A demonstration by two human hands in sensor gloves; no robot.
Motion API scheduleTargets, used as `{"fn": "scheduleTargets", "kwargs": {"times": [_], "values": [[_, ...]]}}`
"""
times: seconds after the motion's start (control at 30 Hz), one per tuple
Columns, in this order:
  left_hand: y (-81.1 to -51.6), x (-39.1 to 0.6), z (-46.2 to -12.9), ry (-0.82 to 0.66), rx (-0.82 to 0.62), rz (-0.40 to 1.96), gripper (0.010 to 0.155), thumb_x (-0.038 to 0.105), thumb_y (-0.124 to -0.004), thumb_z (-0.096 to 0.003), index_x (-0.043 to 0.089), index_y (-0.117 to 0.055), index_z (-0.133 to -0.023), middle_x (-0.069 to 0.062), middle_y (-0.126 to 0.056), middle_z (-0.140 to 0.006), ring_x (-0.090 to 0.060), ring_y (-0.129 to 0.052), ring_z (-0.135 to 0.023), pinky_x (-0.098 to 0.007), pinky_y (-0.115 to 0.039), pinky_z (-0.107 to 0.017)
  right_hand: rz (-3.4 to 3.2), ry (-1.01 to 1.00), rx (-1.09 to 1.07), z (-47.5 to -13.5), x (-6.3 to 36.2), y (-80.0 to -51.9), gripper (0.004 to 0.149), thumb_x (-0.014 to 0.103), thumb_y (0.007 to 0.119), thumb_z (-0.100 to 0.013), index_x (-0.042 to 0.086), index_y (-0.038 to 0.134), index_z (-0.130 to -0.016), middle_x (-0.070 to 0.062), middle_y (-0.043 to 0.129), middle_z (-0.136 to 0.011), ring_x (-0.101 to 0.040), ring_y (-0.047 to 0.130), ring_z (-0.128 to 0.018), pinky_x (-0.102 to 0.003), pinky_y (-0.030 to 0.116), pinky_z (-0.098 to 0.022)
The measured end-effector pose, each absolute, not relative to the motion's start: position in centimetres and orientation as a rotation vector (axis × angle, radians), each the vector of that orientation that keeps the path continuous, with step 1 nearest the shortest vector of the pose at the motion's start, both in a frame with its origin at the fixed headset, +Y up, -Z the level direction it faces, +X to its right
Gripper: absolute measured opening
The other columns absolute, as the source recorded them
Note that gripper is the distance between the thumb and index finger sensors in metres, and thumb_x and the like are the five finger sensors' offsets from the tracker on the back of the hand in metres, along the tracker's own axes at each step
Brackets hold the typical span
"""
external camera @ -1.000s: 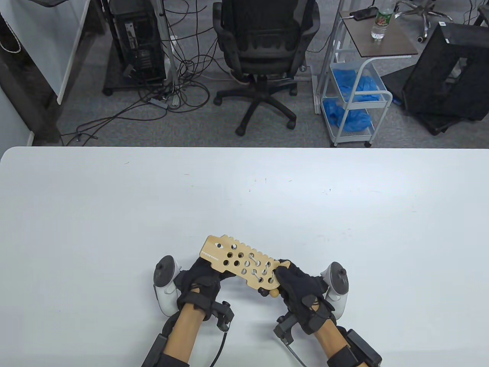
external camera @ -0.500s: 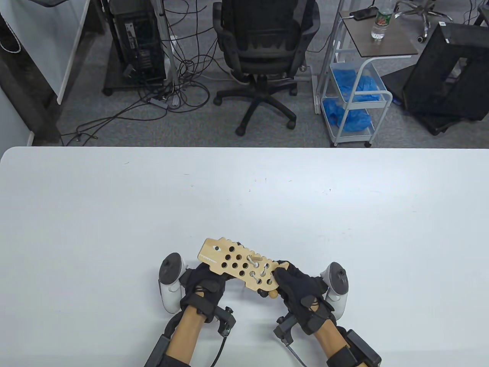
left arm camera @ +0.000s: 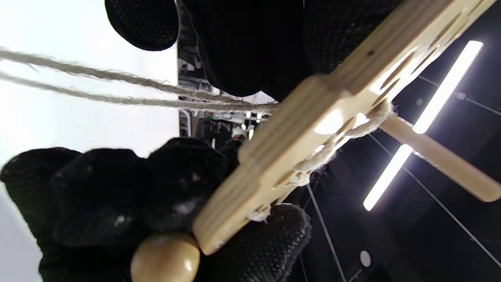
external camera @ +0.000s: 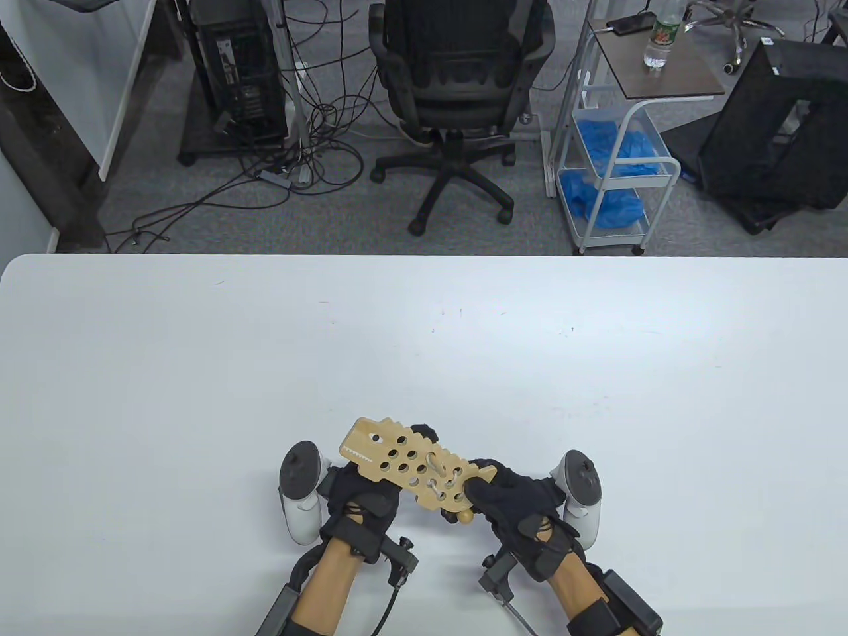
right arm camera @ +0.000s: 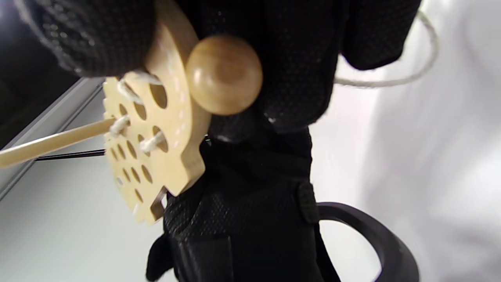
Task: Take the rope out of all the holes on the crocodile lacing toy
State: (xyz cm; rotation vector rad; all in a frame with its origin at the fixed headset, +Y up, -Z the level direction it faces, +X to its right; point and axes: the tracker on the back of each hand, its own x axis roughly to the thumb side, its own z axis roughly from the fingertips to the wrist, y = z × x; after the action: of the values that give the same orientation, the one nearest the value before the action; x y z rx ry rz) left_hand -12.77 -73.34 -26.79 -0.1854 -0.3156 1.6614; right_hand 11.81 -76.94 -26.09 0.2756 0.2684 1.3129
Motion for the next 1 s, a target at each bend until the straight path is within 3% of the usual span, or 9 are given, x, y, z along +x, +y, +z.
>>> {"fn": "scheduleTargets", "kwargs": {"times": [0.23, 0.33, 0.4, 0.67, 0.77, 0.9, 1.0], "values": [[-72.7, -11.7, -26.7, -0.469, -0.283, 1.756, 0.060, 0.021, -0.073, -0.0548, 0.042, -0.061, -0.109, 0.008, -0.078, -0.112, -0.021, -0.077, -0.098, -0.061, -0.062, -0.074, 1.208, 0.176, 0.160, -26.1, 12.8, -77.2, 0.045, 0.040, 0.085, -0.036, 0.020, 0.085, -0.076, -0.013, 0.100, -0.065, -0.036, 0.098, -0.055, -0.062, 0.072, -0.053], [-73.0, -11.2, -26.6, -0.551, -0.377, 1.841, 0.066, 0.047, -0.067, -0.0563, 0.043, -0.040, -0.117, 0.006, -0.068, -0.119, -0.026, -0.067, -0.106, -0.064, -0.056, -0.076, 1.224, 0.157, 0.114, -26.1, 13.4, -77.3, 0.044, 0.041, 0.085, -0.036, 0.021, 0.085, -0.076, -0.012, 0.099, -0.066, -0.036, 0.098, -0.056, -0.062, 0.072, -0.054], [-73.2, -11.2, -26.4, -0.491, -0.355, 1.823, 0.074, 0.055, -0.066, -0.0554, 0.039, -0.031, -0.118, 0.006, -0.065, -0.121, -0.027, -0.063, -0.108, -0.064, -0.055, -0.076, 1.253, 0.148, 0.116, -26.2, 13.5, -77.3, 0.044, 0.039, 0.086, -0.036, 0.020, 0.085, -0.076, -0.013, 0.099, -0.066, -0.037, 0.098, -0.056, -0.063, 0.071, -0.054], [-73.8, -11.4, -26.6, -0.468, -0.357, 1.826, 0.068, 0.053, -0.065, -0.0563, 0.039, -0.038, -0.117, 0.007, -0.067, -0.119, -0.025, -0.067, -0.106, -0.063, -0.057, -0.076, 1.458, 0.113, 0.244, -26.1, 12.9, -76.3, 0.045, 0.035, 0.093, -0.033, 0.018, 0.088, -0.074, -0.013, 0.101, -0.066, -0.037, 0.099, -0.057, -0.065, 0.071, -0.054], [-73.8, -11.3, -26.6, -0.493, -0.378, 1.867, 0.063, 0.053, -0.066, -0.0563, 0.040, -0.046, -0.115, 0.011, -0.076, -0.113, -0.023, -0.072, -0.104, -0.062, -0.059, -0.075, 1.550, 0.093, 0.321, -26.0, 12.7, -75.8, 0.046, 0.035, 0.095, -0.032, 0.015, 0.087, -0.073, -0.011, 0.102, -0.065, -0.035, 0.100, -0.056, -0.064, 0.072, -0.054], [-73.8, -11.4, -26.7, -0.479, -0.366, 1.849, 0.063, 0.053, -0.069, -0.0553, 0.039, -0.050, -0.114, 0.013, -0.082, -0.108, -0.019, -0.078, -0.100, -0.061, -0.062, -0.075, 1.566, 0.015, 0.282, -25.9, 13.1, -75.7, 0.044, 0.034, 0.093, -0.033, 0.018, 0.087, -0.073, -0.011, 0.101, -0.065, -0.036, 0.100, -0.056, -0.062, 0.073, -0.054], [-74.0, -11.6, -26.6, -0.403, -0.361, 1.809, 0.068, 0.055, -0.068, -0.0554, 0.035, -0.043, -0.116, 0.009, -0.081, -0.108, -0.021, -0.075, -0.101, -0.061, -0.060, -0.075, 1.560, -0.043, 0.227, -25.9, 13.5, -75.8, 0.043, 0.034, 0.092, -0.033, 0.018, 0.088, -0.073, -0.012, 0.101, -0.065, -0.036, 0.099, -0.056, -0.062, 0.072, -0.054]]}}
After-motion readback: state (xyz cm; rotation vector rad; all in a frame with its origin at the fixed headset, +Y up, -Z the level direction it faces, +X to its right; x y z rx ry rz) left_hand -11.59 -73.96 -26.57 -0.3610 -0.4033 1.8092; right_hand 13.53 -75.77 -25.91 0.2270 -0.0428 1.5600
